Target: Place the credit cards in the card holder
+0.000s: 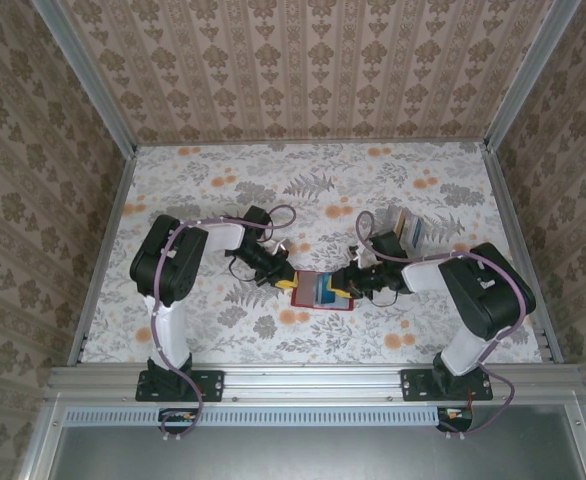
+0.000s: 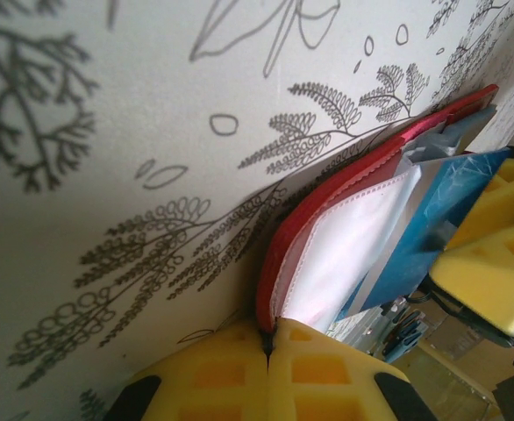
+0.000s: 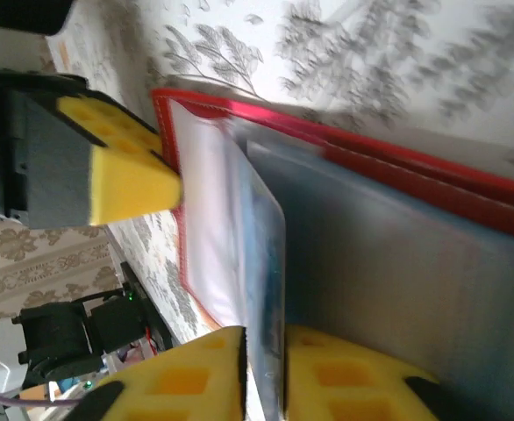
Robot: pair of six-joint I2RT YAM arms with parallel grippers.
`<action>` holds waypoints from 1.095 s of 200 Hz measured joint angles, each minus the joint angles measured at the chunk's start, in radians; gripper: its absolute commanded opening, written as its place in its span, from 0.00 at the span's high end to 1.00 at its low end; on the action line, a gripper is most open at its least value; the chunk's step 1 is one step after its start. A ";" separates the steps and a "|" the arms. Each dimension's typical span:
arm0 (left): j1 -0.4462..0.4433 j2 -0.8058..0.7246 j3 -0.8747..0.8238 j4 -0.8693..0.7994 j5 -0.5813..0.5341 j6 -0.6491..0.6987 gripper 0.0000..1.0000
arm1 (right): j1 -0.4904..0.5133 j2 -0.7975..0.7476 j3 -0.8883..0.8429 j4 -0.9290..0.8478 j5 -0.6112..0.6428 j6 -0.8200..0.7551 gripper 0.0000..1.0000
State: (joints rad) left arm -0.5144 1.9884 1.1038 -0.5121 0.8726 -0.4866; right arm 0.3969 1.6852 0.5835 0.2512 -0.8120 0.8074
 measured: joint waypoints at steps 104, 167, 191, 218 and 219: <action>0.000 0.000 0.000 0.000 0.001 0.000 1.00 | 0.015 0.044 0.004 0.048 -0.018 0.043 1.00; 0.006 0.000 0.000 0.000 0.002 0.001 1.00 | 0.011 0.063 -0.018 0.167 -0.053 0.121 1.00; 0.006 0.000 0.000 0.000 0.002 0.001 1.00 | 0.011 0.066 -0.019 0.190 -0.053 0.136 1.00; 0.006 0.000 0.000 0.000 0.002 0.000 1.00 | 0.013 0.080 -0.021 0.223 -0.055 0.143 0.99; 0.006 0.000 0.000 0.000 0.002 0.000 1.00 | 0.013 0.081 -0.021 0.224 -0.055 0.143 0.98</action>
State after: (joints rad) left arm -0.5087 1.9888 1.1038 -0.5117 0.8745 -0.4862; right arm 0.4099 1.7664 0.5625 0.4747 -0.8673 0.9508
